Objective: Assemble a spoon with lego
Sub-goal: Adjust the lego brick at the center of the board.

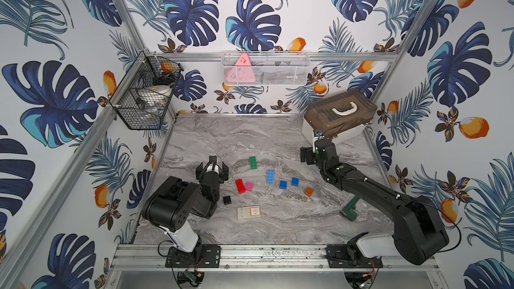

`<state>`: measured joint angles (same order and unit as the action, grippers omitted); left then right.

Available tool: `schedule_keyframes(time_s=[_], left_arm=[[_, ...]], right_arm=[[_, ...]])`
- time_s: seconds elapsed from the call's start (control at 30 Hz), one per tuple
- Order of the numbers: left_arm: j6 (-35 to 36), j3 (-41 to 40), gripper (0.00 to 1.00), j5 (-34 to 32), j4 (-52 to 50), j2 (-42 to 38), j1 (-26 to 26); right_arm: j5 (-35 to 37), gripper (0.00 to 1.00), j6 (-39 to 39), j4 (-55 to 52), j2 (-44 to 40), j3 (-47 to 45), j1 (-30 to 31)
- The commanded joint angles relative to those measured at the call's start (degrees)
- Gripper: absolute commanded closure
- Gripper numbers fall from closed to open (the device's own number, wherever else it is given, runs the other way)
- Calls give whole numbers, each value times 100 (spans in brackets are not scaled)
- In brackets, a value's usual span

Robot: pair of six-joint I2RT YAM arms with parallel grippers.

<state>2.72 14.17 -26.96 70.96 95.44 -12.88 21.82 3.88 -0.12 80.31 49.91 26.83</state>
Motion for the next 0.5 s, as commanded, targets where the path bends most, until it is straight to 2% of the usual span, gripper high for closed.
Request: schedule_keyframes(time_s=[0.0, 0.27, 0.4, 0.47], left_arm=[[66, -37, 1, -5, 453, -8, -7], [23, 101, 1, 296, -2, -157, 93], [49, 233, 1, 712, -403, -307, 243], [217, 334, 1, 555, -840, -654, 106]], right_arm=[[-487, 0, 796, -1646, 61, 267, 15], [-820, 0, 1536, -2764, 296, 773, 34], [-1207, 0, 1535, -2826, 246, 737, 36], [-1276, 0, 1472, -2906, 230, 785, 34]])
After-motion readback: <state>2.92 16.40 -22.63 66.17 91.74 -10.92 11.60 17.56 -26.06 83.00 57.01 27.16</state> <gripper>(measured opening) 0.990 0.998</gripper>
